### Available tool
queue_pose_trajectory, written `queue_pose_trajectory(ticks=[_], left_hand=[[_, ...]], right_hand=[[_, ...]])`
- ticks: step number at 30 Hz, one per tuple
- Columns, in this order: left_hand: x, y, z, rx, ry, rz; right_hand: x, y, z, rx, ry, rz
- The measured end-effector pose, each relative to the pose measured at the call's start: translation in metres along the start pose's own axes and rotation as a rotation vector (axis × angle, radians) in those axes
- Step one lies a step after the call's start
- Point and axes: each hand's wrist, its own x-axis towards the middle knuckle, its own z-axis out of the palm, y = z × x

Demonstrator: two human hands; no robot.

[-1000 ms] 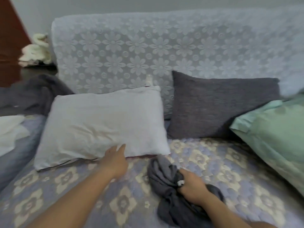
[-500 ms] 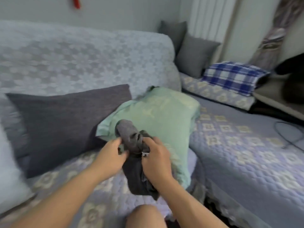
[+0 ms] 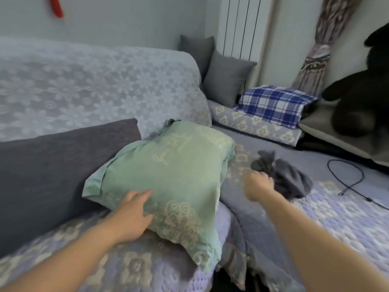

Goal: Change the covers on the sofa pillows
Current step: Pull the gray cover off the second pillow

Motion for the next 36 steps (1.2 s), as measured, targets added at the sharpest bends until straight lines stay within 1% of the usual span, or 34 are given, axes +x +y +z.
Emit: queue_pose_trajectory(ticks=[3, 6, 9, 12, 14, 17, 18, 19, 21, 22, 24, 27, 28, 29, 30, 32, 33, 36], left_hand=[[-0.009, -0.033, -0.005, 0.062, 0.043, -0.090], [-0.028, -0.075, -0.025, 0.090, 0.084, -0.199], [-0.050, -0.129, -0.052, 0.063, 0.134, -0.300], [-0.071, -0.193, -0.082, 0.059, 0.206, -0.436], [-0.084, -0.237, -0.099, 0.041, 0.257, -0.509], [-0.097, -0.289, -0.120, 0.004, 0.275, -0.593], [-0.099, -0.312, -0.126, 0.041, 0.304, -0.631], [-0.101, -0.325, -0.131, 0.145, 0.334, -0.665], [-0.104, -0.346, -0.139, 0.386, 0.394, -0.737], [-0.109, -0.360, -0.140, 0.440, 0.423, -0.791], [-0.120, -0.391, -0.136, 0.435, 0.457, -0.872], [-0.131, -0.424, -0.116, 0.379, 0.420, -0.878], [-0.131, -0.431, -0.111, 0.372, 0.397, -0.868], [-0.128, -0.436, -0.108, 0.362, 0.365, -0.860], [-0.126, -0.440, -0.107, 0.347, 0.346, -0.857], [-0.122, -0.446, -0.108, 0.305, 0.331, -0.864], [-0.119, -0.445, -0.111, 0.299, 0.316, -0.862], [-0.126, -0.437, -0.123, 0.256, 0.225, -0.843]], right_hand=[[-0.013, -0.064, 0.020, 0.137, 0.152, -0.251], [-0.031, -0.139, 0.026, 0.266, 0.279, -0.468], [-0.051, -0.219, 0.029, 0.301, 0.301, -0.637], [-0.067, -0.305, 0.039, 0.311, 0.263, -0.779], [-0.075, -0.362, 0.050, 0.283, 0.206, -0.842], [-0.079, -0.432, 0.063, 0.189, 0.107, -0.900], [-0.077, -0.463, 0.069, 0.173, 0.079, -0.939], [-0.073, -0.484, 0.067, 0.173, 0.084, -0.968], [-0.063, -0.526, 0.059, 0.196, 0.153, -1.000], [-0.057, -0.550, 0.054, 0.183, 0.185, -1.006], [-0.045, -0.594, 0.048, 0.134, 0.187, -1.002], [-0.031, -0.630, 0.063, 0.068, 0.099, -0.947], [-0.029, -0.634, 0.075, 0.039, 0.136, -0.924], [-0.029, -0.635, 0.087, 0.028, 0.232, -0.915], [-0.030, -0.633, 0.100, 0.051, 0.343, -0.921], [-0.034, -0.623, 0.114, 0.137, 0.474, -0.949], [-0.036, -0.614, 0.116, 0.175, 0.503, -0.961], [-0.054, -0.584, 0.093, 0.323, 0.492, -1.006]])
